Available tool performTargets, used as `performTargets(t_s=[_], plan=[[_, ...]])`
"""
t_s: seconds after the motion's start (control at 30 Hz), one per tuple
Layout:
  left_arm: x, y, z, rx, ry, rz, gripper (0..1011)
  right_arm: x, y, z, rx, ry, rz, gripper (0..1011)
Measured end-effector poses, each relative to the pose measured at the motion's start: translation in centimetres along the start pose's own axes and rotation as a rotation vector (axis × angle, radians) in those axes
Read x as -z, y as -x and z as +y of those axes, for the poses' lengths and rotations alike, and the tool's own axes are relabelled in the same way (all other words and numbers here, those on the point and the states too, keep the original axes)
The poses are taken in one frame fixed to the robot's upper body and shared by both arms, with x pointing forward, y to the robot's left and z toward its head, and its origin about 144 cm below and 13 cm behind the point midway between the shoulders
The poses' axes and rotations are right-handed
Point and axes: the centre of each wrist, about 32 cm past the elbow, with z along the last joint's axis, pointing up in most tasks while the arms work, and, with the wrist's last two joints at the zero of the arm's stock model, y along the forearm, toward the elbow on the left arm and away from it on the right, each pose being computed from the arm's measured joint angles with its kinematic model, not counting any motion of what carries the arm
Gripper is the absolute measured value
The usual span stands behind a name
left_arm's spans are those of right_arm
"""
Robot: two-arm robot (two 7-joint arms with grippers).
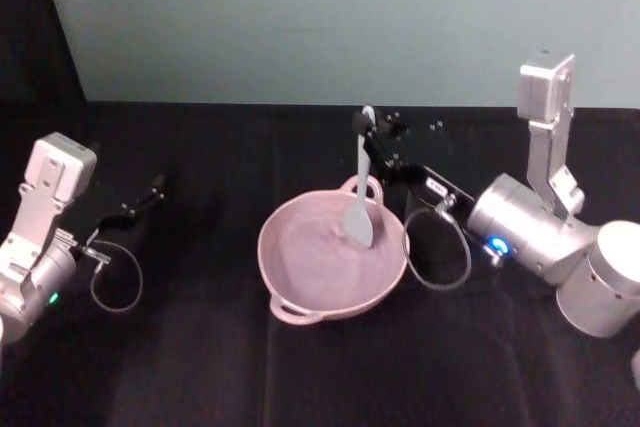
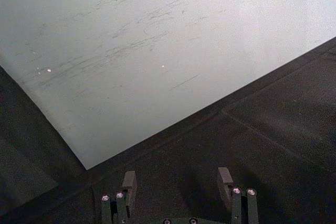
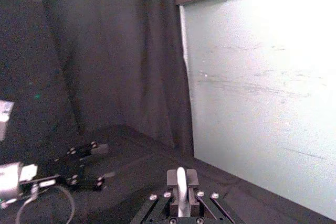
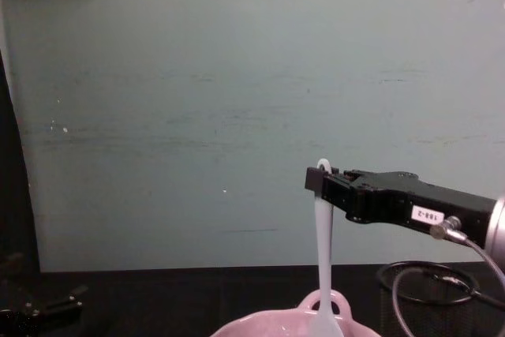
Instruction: Use the one hand to pick up the spoon and stir the clear water in the bowl.
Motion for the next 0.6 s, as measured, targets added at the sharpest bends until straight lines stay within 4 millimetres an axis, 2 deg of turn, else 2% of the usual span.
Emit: performTargets(t_s=[0.3,0.47,0.6], plan=[[0.0,0.0,0.0,0.0,0.0,0.0,1011,-0.2,2.1,-0.7,-0.06,0.012,-0.001,109],[0.0,0.0,0.0,0.0,0.0,0.0,1011,0.0,3.6,-0.1,-0.109,0.006,0.014,109],[0.0,0.0,0.0,0.0,0.0,0.0,1011,0.1,3.9,0.4,-0.127,0.001,0.019,109]])
